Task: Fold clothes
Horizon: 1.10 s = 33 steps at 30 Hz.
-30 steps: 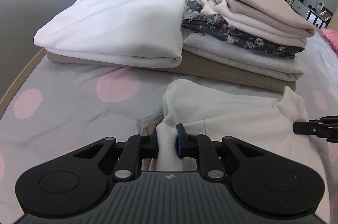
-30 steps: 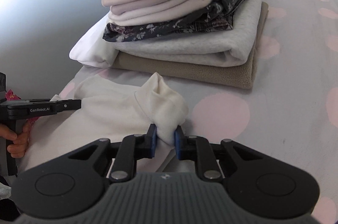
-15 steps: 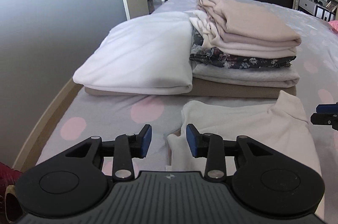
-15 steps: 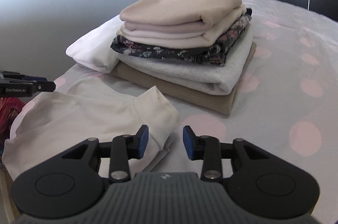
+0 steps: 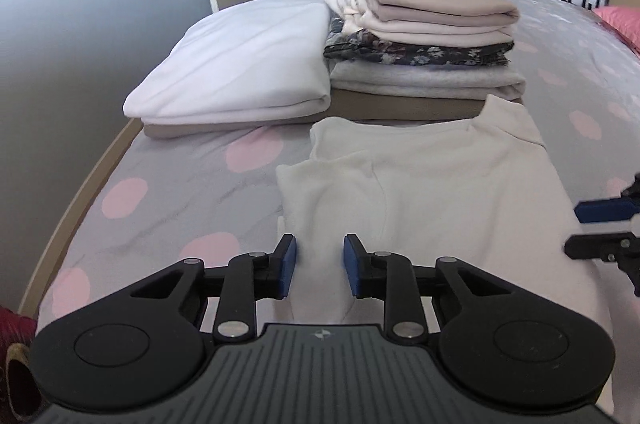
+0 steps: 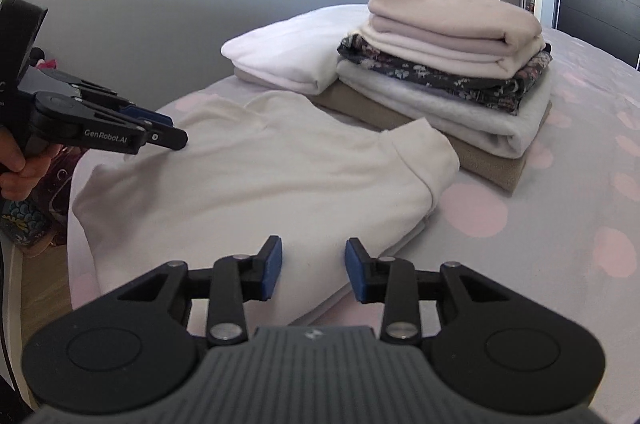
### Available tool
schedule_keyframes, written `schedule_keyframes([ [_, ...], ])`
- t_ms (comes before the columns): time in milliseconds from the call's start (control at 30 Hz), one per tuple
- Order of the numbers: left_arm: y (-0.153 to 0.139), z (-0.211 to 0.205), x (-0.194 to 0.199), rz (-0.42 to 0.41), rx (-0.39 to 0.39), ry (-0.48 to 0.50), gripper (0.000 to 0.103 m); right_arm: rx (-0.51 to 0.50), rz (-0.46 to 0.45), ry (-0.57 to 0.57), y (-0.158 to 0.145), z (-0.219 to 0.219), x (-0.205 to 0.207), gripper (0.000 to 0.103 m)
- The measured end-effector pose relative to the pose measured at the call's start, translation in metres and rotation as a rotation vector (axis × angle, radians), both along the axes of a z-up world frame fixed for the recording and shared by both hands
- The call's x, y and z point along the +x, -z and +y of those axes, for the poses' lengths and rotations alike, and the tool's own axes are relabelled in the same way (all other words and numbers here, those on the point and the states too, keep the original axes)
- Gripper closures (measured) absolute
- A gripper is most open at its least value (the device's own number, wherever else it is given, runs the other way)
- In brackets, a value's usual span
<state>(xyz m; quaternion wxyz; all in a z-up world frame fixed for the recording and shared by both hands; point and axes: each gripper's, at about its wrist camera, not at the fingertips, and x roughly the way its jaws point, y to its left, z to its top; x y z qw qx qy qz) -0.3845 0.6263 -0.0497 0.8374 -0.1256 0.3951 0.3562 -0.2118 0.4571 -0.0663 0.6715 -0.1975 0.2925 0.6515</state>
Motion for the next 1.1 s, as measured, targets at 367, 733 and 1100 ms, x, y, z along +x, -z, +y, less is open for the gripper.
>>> schedule_keyframes([
  [367,0.019,0.034,0.01,-0.005,-0.097,-0.112,0.08,-0.076,-0.01,0.024,0.017,0.018,-0.002,0.059],
  [733,-0.022,-0.028,-0.034,0.029,-0.029,-0.092,0.08,0.046,-0.063,-0.061,-0.016,-0.037,-0.036,0.06],
  [1100,0.019,-0.022,-0.042,0.076,-0.145,-0.175,0.08,-0.096,-0.09,-0.071,0.027,-0.04,-0.061,0.063],
])
